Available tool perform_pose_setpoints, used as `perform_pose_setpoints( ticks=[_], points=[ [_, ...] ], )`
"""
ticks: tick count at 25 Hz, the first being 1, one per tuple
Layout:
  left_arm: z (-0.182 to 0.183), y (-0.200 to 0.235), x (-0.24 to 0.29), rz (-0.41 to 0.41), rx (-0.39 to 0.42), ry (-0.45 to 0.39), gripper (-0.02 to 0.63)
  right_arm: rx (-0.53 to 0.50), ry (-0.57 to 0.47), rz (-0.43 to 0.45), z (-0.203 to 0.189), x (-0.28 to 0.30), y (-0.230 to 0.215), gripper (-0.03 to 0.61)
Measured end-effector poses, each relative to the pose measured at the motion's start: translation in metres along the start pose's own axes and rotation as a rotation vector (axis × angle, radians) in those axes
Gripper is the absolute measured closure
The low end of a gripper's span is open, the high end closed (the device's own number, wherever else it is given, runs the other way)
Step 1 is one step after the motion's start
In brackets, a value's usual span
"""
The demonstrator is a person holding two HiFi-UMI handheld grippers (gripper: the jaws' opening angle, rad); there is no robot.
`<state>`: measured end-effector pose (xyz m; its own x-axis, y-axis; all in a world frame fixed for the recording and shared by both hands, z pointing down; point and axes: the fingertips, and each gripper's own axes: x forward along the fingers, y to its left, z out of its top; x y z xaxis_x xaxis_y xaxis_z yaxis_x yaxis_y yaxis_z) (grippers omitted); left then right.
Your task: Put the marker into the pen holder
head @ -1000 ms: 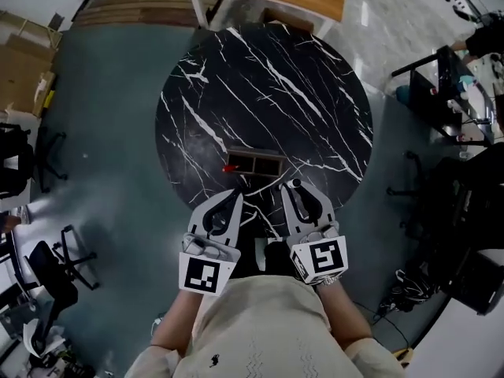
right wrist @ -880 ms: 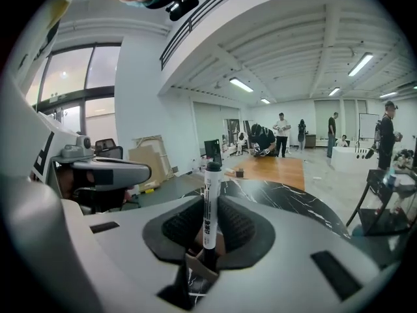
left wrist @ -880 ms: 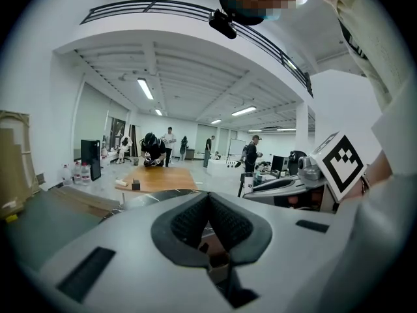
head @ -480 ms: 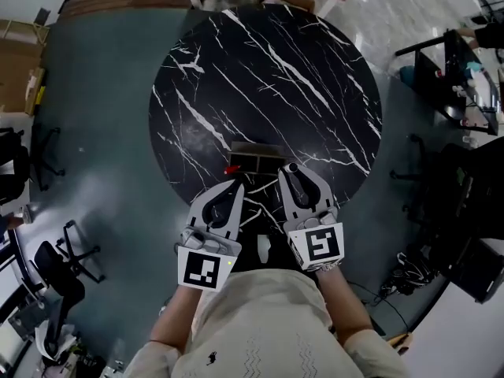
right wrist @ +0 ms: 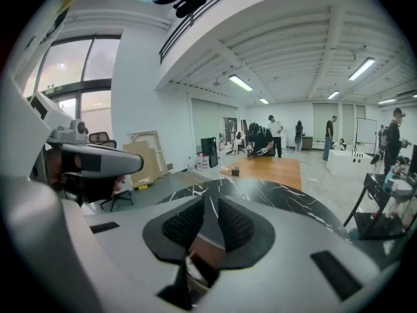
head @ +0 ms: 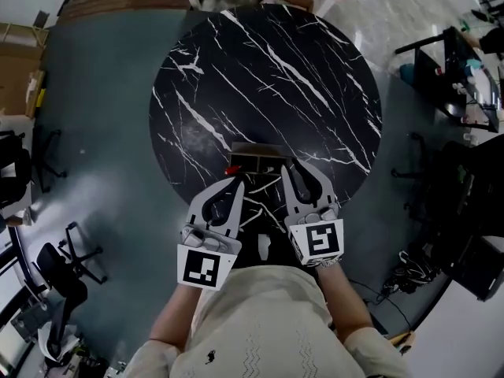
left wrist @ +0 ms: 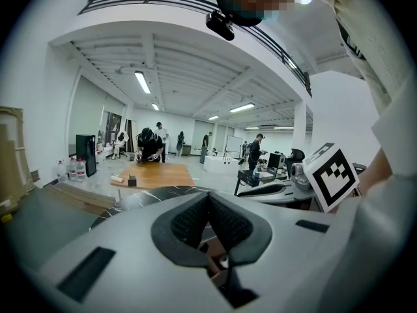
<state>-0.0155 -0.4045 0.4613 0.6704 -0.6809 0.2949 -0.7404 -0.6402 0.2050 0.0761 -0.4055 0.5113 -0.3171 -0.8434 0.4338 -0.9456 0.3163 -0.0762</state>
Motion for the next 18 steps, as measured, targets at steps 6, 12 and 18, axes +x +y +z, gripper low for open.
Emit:
perform_pose_setpoints(
  ticks=[6, 12, 18],
  points=[
    [0.006, -0.01, -0.004, -0.019, 0.011, -0.02, 0.604, 0.02, -0.079, -0.002, 0.028, -0.024, -0.002, 0.513],
    [0.022, -0.024, -0.007, -0.045, 0.042, -0.059, 0.604, 0.051, -0.147, 0.034, 0.055, -0.058, 0.007, 0.561],
    [0.034, -0.044, -0.014, -0.069, 0.081, -0.101, 0.603, 0.067, -0.165, 0.012, 0.055, -0.083, 0.016, 0.561]
  ],
)
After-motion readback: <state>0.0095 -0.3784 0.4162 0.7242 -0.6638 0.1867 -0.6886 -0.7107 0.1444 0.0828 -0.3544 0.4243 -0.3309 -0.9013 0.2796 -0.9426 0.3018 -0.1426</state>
